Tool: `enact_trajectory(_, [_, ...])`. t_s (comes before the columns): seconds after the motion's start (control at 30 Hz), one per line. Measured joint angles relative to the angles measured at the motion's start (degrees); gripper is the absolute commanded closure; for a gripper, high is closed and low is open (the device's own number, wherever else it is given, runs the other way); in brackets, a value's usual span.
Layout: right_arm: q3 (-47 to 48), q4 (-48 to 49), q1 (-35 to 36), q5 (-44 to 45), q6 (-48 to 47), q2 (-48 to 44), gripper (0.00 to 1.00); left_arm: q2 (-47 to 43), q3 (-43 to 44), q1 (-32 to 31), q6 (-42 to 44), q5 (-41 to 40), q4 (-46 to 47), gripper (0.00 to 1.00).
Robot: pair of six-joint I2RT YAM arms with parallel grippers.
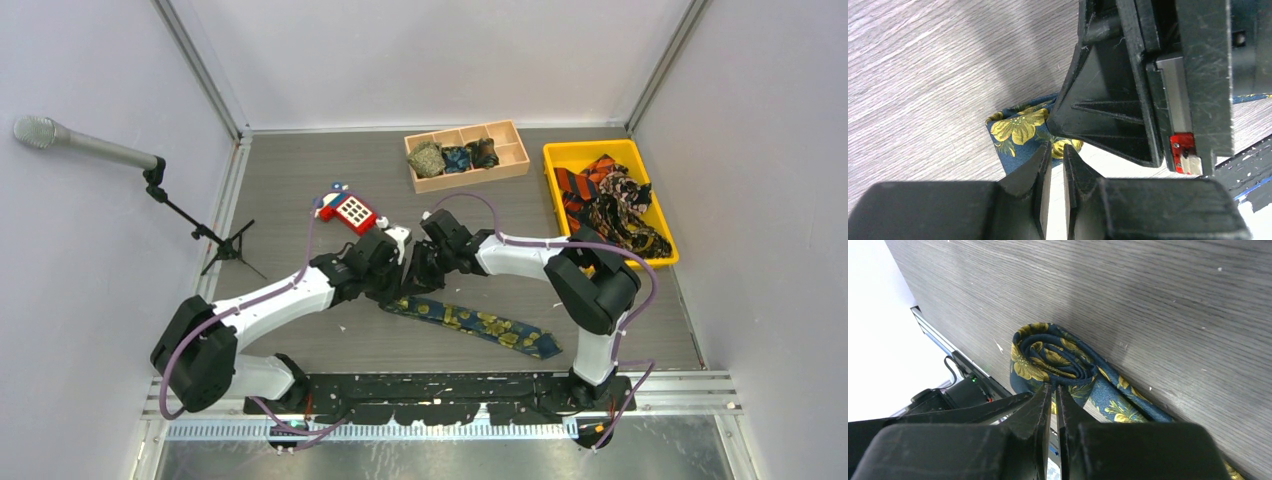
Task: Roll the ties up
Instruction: Roll the tie at the center of the board.
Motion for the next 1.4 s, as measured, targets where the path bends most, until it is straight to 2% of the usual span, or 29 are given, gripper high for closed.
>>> enact_trajectory(1.13, [0.0, -1.5, 1.2, 0.2, 0.0, 0.0, 0.86, -1.2, -3.0, 0.0, -2.0, -2.2, 0.8, 0.86])
enact_trajectory(1.27, [0.0, -1.0, 1.2, 0.1, 0.0, 0.4, 0.86, -1.3, -3.0, 0.0, -2.0, -2.6, 0.6, 0.8])
enact_trajectory(1.4, [-0.1, 0.1, 1.3, 0.0, 0.0, 1.0, 0.86, -2.1, -3.0, 0.0, -2.1, -2.6, 0.2, 0.66])
